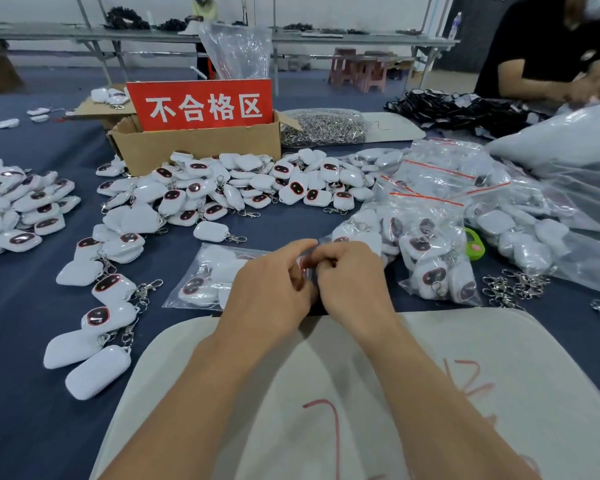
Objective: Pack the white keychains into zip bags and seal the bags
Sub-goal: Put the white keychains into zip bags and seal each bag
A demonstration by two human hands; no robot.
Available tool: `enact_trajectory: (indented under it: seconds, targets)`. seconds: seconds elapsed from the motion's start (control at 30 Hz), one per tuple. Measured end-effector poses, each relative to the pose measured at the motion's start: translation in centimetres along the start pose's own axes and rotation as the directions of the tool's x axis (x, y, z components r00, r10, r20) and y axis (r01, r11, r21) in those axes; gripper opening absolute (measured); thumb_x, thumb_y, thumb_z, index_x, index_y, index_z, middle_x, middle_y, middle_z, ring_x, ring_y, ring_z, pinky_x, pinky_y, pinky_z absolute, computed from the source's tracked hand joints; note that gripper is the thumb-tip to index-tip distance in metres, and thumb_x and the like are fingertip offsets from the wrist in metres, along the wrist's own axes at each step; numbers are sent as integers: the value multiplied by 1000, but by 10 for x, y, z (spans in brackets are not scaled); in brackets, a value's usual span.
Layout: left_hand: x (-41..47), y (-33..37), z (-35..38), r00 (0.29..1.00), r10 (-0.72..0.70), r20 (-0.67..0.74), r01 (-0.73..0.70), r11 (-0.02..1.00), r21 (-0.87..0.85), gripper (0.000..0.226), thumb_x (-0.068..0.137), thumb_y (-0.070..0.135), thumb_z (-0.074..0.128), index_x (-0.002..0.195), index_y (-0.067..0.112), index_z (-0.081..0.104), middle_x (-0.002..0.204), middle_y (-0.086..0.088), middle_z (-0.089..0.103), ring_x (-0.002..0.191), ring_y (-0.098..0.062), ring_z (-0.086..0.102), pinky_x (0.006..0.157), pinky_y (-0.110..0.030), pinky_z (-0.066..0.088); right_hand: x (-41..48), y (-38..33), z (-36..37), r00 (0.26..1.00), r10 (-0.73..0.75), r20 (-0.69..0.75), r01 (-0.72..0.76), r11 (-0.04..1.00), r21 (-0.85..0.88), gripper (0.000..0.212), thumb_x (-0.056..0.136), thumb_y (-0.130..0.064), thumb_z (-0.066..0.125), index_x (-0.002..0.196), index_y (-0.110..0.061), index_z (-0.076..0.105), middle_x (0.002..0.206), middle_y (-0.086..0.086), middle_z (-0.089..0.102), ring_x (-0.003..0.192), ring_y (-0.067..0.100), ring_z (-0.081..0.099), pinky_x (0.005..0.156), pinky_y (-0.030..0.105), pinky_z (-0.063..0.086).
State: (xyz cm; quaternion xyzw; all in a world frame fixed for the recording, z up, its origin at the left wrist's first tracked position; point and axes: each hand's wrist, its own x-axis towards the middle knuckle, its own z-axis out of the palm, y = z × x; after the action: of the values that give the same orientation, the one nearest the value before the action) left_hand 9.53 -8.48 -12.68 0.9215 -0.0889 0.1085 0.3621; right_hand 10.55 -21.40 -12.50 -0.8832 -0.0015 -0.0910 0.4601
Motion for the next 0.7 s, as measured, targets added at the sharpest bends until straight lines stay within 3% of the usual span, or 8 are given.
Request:
enact_trajectory:
  seconds: [0.1,0.2,0.27,0.4,0.47,0.53,0.6,0.7]
  targets:
    - [-2,2,1,1000,-2,-1,2,999,46,79,75,38,66,149,48,40,70,14,54,77,-15,56,61,-25,35,4,-11,4,989,-46,-137,51,998,30,37,87,-5,47,97,-19,79,99,-7,75,92,6,64,78,4,41]
    - [0,-3,-2,997,22,-69,-12,990,141,93,78,24,73,159,34,27,101,11,58,99,-21,55,77,-34,41,27,-24,11,990,-131,-48,126,987,-99,43,82,-10,45,111,-14,75,113,5,71,110,22,60,90,26,44]
    - [2,-8,-4,997,-36,-66,46,986,160,96,80,13,71,161,29,23,119,1,62,110,-27,56,87,-40,43,53,-32,17,989,-141,52,149,962,-229,43,88,-5,52,127,-10,68,127,11,64,124,27,53,97,31,40]
    - [-2,-9,-4,993,-95,-66,101,991,92,93,86,3,57,161,37,15,111,-2,64,105,-31,58,80,-45,48,102,-40,35,969,-82,233,197,827,-526,65,94,-18,60,154,-9,36,150,16,39,138,36,36,113,43,37]
    - [-4,-8,-4,991,-115,-72,120,989,82,100,83,-4,54,158,46,10,105,9,56,118,-34,55,79,-41,46,117,-36,42,959,27,283,138,825,-549,75,97,-22,59,161,-16,21,163,17,21,149,39,21,120,49,30]
    - [-3,-7,-4,990,-129,-61,133,988,76,106,82,-9,52,154,52,5,114,9,62,119,-31,58,78,-37,45,124,-30,46,943,71,325,129,823,-554,72,101,-24,53,163,-19,16,168,16,12,155,39,10,124,52,23]
    - [-1,-8,-5,991,-126,-38,128,989,75,107,82,-9,51,149,58,2,122,3,68,106,-27,63,83,-41,52,125,-27,47,935,43,352,177,804,-568,67,101,-26,52,162,-20,22,165,16,19,152,39,17,122,52,26]
    - [1,-6,-7,990,-132,-41,135,989,65,105,81,-9,51,146,63,11,113,3,72,98,-27,65,87,-50,55,120,-29,45,934,-51,354,276,732,-623,59,96,-25,59,152,-17,39,145,15,44,137,37,40,108,46,40]
